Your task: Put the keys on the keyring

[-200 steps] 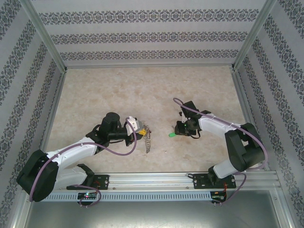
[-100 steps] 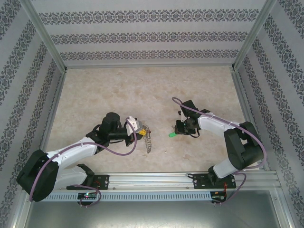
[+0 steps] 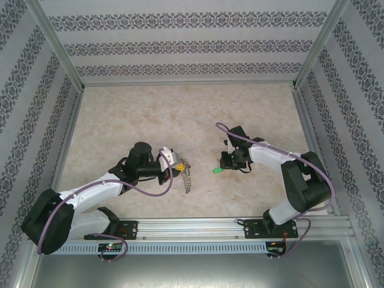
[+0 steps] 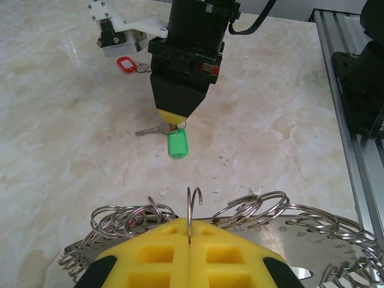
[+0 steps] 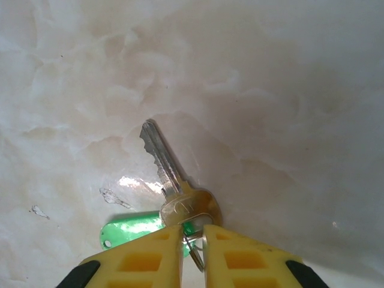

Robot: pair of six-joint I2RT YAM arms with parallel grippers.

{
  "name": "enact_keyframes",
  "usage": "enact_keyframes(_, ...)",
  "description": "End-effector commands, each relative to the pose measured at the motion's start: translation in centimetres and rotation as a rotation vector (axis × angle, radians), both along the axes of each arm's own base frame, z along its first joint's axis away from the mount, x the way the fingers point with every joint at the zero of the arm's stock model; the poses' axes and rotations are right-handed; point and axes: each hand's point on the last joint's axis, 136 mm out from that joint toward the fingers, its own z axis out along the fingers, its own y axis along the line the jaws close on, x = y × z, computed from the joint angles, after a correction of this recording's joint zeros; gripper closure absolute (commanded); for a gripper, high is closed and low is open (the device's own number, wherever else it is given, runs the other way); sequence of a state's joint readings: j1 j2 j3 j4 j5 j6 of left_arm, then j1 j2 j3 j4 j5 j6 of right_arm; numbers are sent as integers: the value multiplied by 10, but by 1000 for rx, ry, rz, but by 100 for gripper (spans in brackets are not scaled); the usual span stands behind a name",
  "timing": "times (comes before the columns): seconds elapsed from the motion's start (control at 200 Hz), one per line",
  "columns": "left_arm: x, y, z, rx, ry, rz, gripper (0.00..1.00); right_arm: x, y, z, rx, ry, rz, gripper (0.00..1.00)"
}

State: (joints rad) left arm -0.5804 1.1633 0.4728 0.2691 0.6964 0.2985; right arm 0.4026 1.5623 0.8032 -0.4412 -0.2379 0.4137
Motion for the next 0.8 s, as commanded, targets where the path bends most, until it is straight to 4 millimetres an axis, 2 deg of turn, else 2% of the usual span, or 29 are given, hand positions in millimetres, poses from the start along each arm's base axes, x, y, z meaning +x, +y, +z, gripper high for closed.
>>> enact_keyframes(0.0, 2, -1, 8, -16, -14, -13, 100, -4, 4, -3, -13, 15, 39, 82)
enact_keyframes(0.325, 0, -1, 8, -15, -8, -20, 100, -3, 5, 0, -24, 4, 53, 85)
enact_keyframes(0.5, 1, -1, 8, -14, -10, -18, 100, -3, 6, 3, -22, 3, 56, 82)
enact_keyframes(0.679, 1, -2, 9, -15, -10, -22, 100, -5, 7, 3, -22, 13, 54, 85)
enact_keyframes(0.794, 1, -2, 9, -15, -12, -23, 100, -6, 8, 6, -20, 15, 46, 82)
